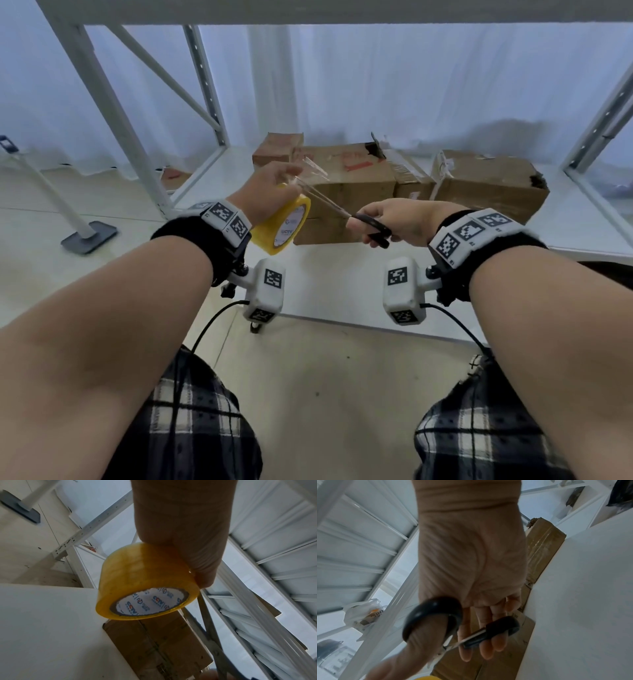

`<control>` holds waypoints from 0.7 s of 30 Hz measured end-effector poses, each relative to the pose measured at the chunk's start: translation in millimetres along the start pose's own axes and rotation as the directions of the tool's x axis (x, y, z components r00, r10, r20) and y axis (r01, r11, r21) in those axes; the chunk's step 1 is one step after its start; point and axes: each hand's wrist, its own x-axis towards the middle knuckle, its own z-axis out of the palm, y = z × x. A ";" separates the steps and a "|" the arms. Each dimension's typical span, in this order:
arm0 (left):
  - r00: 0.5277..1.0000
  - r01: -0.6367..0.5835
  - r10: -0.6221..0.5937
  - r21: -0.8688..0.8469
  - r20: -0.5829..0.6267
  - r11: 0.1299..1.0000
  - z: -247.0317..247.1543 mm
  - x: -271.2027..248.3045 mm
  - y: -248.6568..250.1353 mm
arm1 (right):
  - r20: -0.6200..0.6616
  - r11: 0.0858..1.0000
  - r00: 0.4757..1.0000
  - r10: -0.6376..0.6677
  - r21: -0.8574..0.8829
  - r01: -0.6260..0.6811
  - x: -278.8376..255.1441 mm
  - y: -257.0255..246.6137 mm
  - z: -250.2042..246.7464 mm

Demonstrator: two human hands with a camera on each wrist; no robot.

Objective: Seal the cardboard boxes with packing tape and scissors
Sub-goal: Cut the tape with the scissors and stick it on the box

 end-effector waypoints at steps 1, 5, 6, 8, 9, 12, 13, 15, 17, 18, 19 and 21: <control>1.000 -0.001 0.001 0.001 0.009 1.000 1.1 0.8 -1.3 | 0.002 1.000 1.000 -0.012 0.004 0.012 1.5 -0.9 0.7; 0.999 -0.014 0.013 0.023 0.043 1.000 5.1 4.2 -6.1 | -0.002 0.999 0.999 -0.047 0.008 0.047 7.7 -2.0 3.5; 0.999 -0.017 0.016 0.025 0.049 1.000 6.0 5.1 -6.7 | -0.006 0.999 0.999 -0.053 0.011 0.053 9.0 -2.6 3.9; 0.998 -0.024 0.022 0.024 0.056 0.999 7.4 6.6 -7.3 | -0.019 0.997 0.998 -0.067 0.033 0.068 10.7 -3.9 3.9; 0.998 -0.026 0.024 0.022 0.059 0.999 8.0 7.2 -7.4 | -0.028 0.996 0.997 -0.076 0.048 0.077 11.4 -4.1 3.7; 0.997 -0.023 0.021 0.025 0.075 0.999 9.4 8.9 -8.5 | -0.039 0.992 0.994 -0.103 0.062 0.106 11.4 -3.5 2.9; 0.997 -0.020 0.017 0.028 0.080 0.999 9.6 9.1 -8.8 | -0.040 0.992 0.993 -0.111 0.062 0.113 10.8 -3.4 2.6; 0.996 -0.015 0.013 0.030 0.089 0.999 9.9 9.8 -9.4 | -0.041 0.990 0.992 -0.122 0.060 0.124 9.8 -3.3 2.5; 0.995 -0.014 0.011 0.031 0.099 0.999 10.1 10.2 -9.8 | -0.042 0.990 0.991 -0.129 0.052 0.131 8.7 -3.3 1.9; 0.994 -0.015 0.012 0.035 0.105 0.999 10.1 10.4 -9.9 | -0.041 0.990 0.990 -0.134 0.044 0.135 8.4 -3.2 1.5; 0.994 -0.016 0.012 0.038 0.110 0.999 9.9 10.3 -10.0 | -0.041 0.990 0.990 -0.138 0.036 0.140 8.0 -3.1 1.0; 0.993 -0.016 0.010 0.045 0.119 0.999 9.5 10.2 -10.3 | -0.044 0.989 0.989 -0.140 0.032 0.142 7.6 -2.7 -0.1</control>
